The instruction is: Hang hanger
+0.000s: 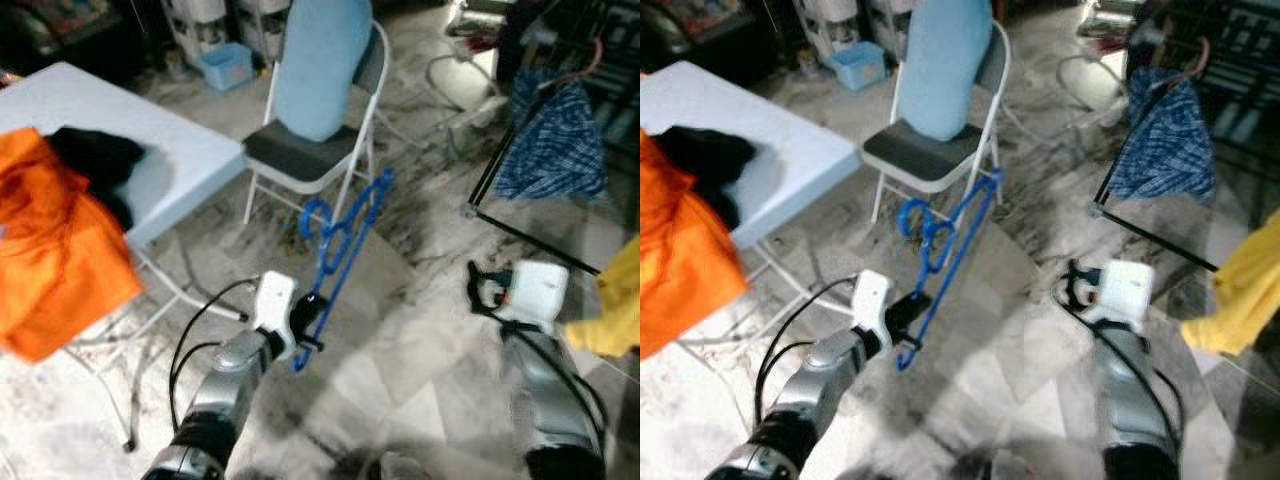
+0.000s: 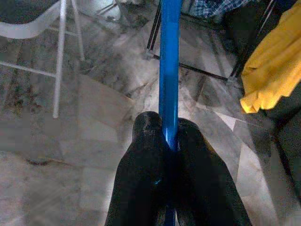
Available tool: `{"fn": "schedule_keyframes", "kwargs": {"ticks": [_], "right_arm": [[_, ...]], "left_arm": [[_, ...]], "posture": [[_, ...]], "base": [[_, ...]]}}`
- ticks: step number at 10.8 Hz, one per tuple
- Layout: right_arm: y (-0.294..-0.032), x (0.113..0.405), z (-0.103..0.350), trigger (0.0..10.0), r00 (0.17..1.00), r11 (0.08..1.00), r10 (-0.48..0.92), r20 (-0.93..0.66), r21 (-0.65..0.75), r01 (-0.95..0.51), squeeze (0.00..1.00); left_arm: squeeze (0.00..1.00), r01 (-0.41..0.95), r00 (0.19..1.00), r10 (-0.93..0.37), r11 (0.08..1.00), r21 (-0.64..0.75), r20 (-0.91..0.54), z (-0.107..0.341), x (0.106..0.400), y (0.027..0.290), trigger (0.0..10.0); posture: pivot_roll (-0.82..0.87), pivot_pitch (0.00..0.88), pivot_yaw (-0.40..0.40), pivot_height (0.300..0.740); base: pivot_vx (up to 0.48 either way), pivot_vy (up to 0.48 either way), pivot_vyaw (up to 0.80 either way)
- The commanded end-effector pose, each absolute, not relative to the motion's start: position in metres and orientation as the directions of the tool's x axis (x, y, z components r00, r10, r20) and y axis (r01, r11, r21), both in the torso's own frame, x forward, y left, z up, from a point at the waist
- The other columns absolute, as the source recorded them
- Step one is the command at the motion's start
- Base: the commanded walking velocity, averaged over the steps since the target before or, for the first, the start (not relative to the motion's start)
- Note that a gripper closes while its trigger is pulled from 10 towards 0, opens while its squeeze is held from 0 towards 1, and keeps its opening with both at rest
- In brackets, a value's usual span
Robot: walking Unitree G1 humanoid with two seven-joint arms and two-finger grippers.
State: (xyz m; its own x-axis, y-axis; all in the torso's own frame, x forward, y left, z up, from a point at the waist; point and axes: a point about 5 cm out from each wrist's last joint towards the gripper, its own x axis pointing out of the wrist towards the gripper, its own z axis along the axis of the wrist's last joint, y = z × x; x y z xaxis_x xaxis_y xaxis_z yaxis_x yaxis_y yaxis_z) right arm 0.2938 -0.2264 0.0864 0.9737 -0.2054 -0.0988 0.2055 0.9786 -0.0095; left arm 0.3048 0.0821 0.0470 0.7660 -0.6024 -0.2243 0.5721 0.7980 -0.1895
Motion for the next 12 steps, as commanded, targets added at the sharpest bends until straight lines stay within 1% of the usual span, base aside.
{"fn": "schedule_keyframes", "kwargs": {"ticks": [1,2,4,5,9,12], "right_arm": [[-0.2143,0.2968,0.088,10.0,0.981,0.984,-0.175,-0.088,0.01,0.177,0.0],[-0.2141,0.2966,0.0873,10.0,0.979,0.983,-0.183,-0.094,0.012,0.185,0.0],[-0.2139,0.2963,0.0874,10.0,0.977,0.981,-0.193,-0.091,-0.021,0.192,0.0],[-0.2147,0.2966,0.0875,10.0,0.976,0.981,-0.196,-0.093,-0.012,0.195,0.0],[-0.214,0.3015,0.0891,10.0,0.978,0.984,-0.18,-0.107,-0.027,0.178,0.0],[-0.2124,0.3031,0.0895,10.0,0.978,0.984,-0.18,-0.106,-0.02,0.179,0.0]], "left_arm": [[0.0,0.548,0.777,-0.577,0.817,-0.178,-0.251,0.0419,0.3027,0.0942,10.0],[0.0,0.547,0.778,-0.576,0.817,-0.182,-0.249,0.0417,0.3025,0.0941,10.0],[0.0,0.556,0.775,-0.587,0.81,-0.188,-0.234,0.0429,0.3019,0.0933,10.0],[0.0,0.559,0.771,-0.593,0.805,-0.198,-0.233,0.0419,0.3,0.0915,10.0],[0.0,0.548,0.774,-0.59,0.806,-0.225,-0.229,0.0391,0.2956,0.0891,10.0],[0.0,0.55,0.771,-0.595,0.802,-0.233,-0.227,0.0393,0.2958,0.0926,10.0]], "posture": [[-0.17,0.129,0.048,0.74],[-0.17,0.129,0.044,0.74],[-0.17,0.13,0.042,0.74],[-0.17,0.132,0.029,0.74],[-0.16,0.13,0.007,0.74],[-0.16,0.126,0.017,0.74]], "base": [[0.0,0.48,0.0],[0.0,0.315,0.0],[0.0,0.0,0.0],[0.0,0.0,0.0],[0.0,0.0,-0.8],[0.0,0.0,-0.8]]}}
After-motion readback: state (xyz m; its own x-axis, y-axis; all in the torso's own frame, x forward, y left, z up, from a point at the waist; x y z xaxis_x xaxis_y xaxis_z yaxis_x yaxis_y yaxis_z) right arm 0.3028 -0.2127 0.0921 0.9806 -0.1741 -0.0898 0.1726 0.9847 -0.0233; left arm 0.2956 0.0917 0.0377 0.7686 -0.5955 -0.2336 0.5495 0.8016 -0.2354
